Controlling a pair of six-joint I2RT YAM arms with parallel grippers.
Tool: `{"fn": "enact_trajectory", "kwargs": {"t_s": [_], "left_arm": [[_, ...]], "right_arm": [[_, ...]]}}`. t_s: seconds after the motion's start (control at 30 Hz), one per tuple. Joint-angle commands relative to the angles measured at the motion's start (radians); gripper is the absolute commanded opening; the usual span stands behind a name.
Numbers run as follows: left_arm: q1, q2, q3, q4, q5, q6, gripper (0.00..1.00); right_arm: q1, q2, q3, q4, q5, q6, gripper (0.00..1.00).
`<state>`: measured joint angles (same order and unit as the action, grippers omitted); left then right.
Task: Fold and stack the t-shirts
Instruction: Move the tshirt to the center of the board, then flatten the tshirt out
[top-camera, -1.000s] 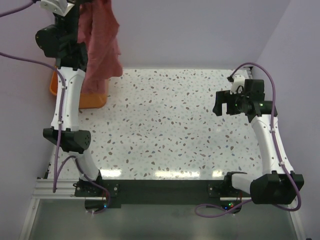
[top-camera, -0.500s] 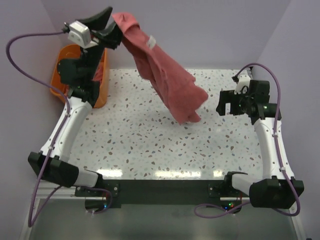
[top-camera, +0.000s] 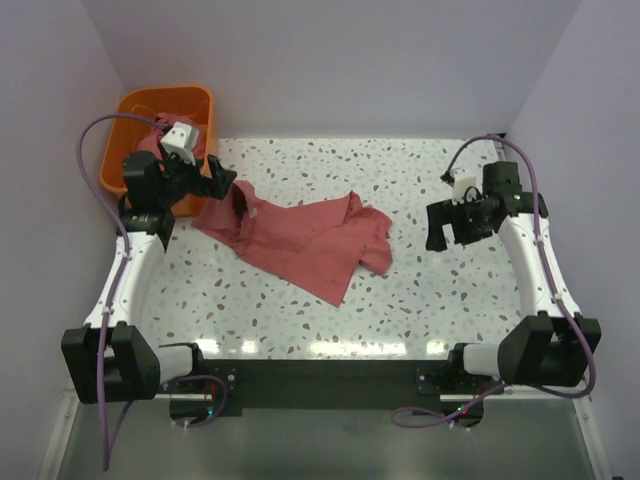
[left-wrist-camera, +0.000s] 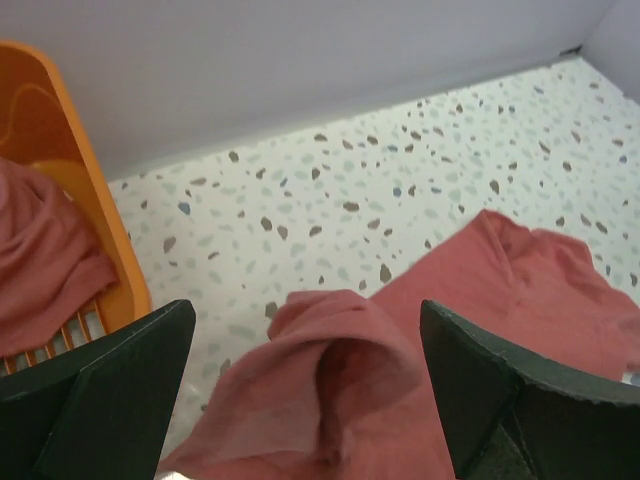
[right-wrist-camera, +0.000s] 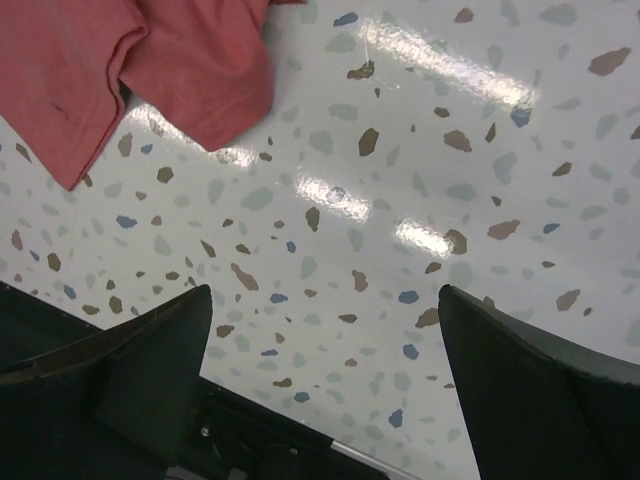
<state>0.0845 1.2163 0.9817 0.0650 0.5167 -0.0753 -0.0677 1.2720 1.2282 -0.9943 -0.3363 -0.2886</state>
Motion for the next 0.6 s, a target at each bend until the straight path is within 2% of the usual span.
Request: {"fn": "enact_trajectory", "kwargs": {"t_s": [0.0, 0.07, 0.17, 0.23, 0.27, 0.3, 0.37, 0.4, 0.43, 0.5, 0.57], "left_arm": [[0.001, 0.054, 0.109, -0.244, 0.028, 0.126, 1.0], [0.001, 0.09, 0.135, -0.287, -0.053, 0.132, 1.0], [0.001, 0.117, 0.176, -0.364, -0.078, 0.181, 1.0], [0.001, 0.117, 0.213, -0.467, 0.03, 0.328, 1.0], [-0.005, 0.105, 0.218, -0.513, 0.209, 0.398, 1.0], [-0.056, 0.095, 0.207, -0.552, 0.247, 0.454, 1.0], [-0.155, 0.083, 0.186, -0.643, 0.238, 0.581, 0.99], [-0.264, 0.083, 0.154, -0.697, 0.221, 0.626, 0.98], [-0.317, 0.086, 0.129, -0.702, 0.206, 0.667, 0.97], [-0.449, 0.101, 0.057, -0.696, 0.166, 0.678, 0.91], [-0.521, 0.126, 0.014, -0.63, 0.122, 0.657, 0.87]], "right_arm": [[-0.004, 0.078, 0.014, -0.092, -0.069, -0.073, 0.99], [-0.004, 0.122, 0.016, -0.095, -0.089, -0.089, 0.99], [0.006, 0.173, 0.004, -0.066, -0.102, -0.093, 0.99], [0.031, 0.2, 0.001, -0.052, -0.102, -0.083, 0.98], [0.04, 0.225, -0.004, -0.041, -0.102, -0.077, 0.97], [0.049, 0.24, -0.015, -0.012, -0.102, -0.067, 0.94], [0.086, 0.285, -0.027, 0.037, -0.099, -0.04, 0.88], [0.098, 0.3, -0.032, 0.051, -0.098, -0.032, 0.81], [0.117, 0.317, -0.033, 0.066, -0.098, -0.018, 0.78], [0.126, 0.369, -0.026, 0.095, -0.108, -0.001, 0.69], [0.131, 0.404, -0.021, 0.108, -0.11, 0.022, 0.65]]}}
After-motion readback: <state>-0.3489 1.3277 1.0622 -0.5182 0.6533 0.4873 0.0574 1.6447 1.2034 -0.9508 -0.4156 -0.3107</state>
